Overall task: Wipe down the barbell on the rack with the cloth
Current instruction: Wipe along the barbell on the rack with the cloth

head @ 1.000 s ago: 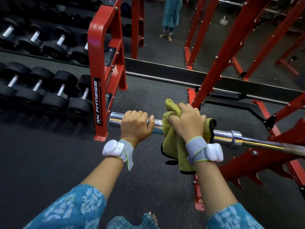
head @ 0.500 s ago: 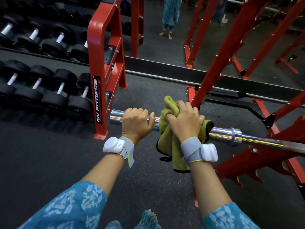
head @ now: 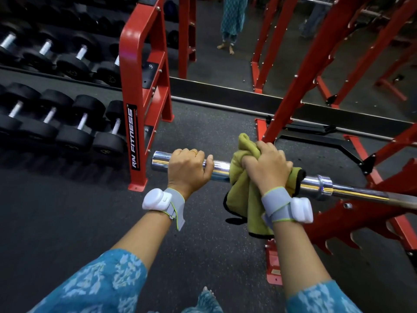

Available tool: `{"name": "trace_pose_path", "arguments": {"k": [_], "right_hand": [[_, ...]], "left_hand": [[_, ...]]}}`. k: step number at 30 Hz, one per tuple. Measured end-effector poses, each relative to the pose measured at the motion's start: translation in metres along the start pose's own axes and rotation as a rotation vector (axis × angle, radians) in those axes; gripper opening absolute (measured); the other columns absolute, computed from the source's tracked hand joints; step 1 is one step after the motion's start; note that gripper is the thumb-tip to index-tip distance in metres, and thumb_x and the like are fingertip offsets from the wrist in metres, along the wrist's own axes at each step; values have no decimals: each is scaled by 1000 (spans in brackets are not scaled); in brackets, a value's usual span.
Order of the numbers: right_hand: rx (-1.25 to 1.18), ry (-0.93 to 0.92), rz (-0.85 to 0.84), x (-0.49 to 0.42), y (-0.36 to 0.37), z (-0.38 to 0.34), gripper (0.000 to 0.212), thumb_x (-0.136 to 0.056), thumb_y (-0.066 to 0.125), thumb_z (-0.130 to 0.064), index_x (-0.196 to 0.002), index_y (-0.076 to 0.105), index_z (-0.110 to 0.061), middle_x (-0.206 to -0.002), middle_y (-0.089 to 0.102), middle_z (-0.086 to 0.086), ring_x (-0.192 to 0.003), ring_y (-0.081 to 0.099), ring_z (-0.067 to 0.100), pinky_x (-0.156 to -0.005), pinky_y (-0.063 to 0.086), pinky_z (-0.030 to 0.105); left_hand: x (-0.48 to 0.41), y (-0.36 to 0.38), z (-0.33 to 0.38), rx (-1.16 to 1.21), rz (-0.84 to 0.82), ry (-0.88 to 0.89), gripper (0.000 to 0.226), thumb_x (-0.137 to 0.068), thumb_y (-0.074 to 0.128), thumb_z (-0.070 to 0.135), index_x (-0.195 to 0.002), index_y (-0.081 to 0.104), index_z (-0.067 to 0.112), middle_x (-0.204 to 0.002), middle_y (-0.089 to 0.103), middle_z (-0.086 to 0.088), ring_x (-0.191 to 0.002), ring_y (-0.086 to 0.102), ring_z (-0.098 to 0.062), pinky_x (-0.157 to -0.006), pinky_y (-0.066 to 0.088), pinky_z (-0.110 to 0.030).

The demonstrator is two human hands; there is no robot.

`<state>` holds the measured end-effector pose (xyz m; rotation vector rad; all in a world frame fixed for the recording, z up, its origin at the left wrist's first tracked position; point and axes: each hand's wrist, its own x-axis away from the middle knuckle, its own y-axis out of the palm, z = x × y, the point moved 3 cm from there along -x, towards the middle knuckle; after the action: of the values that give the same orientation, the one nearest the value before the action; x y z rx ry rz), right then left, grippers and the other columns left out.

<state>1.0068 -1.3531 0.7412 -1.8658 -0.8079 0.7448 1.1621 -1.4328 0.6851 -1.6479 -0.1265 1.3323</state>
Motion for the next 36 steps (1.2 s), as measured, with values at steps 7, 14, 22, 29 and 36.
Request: {"name": "trace_pose_path", "arguments": {"k": [7, 14, 22, 29, 36], "right_hand": [[-14, -351, 17, 15, 9, -20, 49, -64, 41, -48, -101, 64, -26, -102, 59, -2, -96, 50, 30, -77, 31, 39], [-61, -88, -25, 9, -9, 17, 50, -59, 42, -41, -103, 63, -29, -110, 58, -3, -106, 47, 30, -85, 30, 38], [23, -168, -180, -7, 2, -20, 39, -63, 41, -43, -94, 59, -26, -106, 59, 1, -108, 49, 32, -86, 30, 42], [-214, -327, -53, 20, -12, 15, 53, -56, 49, -39, -106, 65, -32, -104, 58, -8, -100, 50, 24, -80, 36, 37], [20, -44, -65, -6, 0, -5, 56, -61, 34, -45, -108, 58, -27, -115, 56, 0, -110, 46, 30, -88, 29, 41]], "left_hand": [[-2, -3, -3, 123, -114, -46, 43, -85, 41, 37, -54, 54, 10, -50, 52, -7, -46, 50, -28, -53, 37, -31], [-44, -4, -3, 48, -462, -162, 52, -97, 32, 46, -71, 59, 9, -77, 60, -13, -80, 60, -33, -64, 29, -32], [-37, 3, 6, 10, -679, -150, 45, -96, 34, 37, -102, 64, 4, -107, 62, -19, -98, 58, -36, -71, 35, -32], [-14, -8, 7, 22, -232, -66, 49, -83, 36, 30, -46, 57, 8, -47, 57, -13, -41, 53, -30, -48, 31, -28], [-6, 0, 5, -2, -52, -26, 41, -83, 42, 26, -46, 52, 10, -44, 51, -9, -39, 46, -28, -47, 34, -29]]}}
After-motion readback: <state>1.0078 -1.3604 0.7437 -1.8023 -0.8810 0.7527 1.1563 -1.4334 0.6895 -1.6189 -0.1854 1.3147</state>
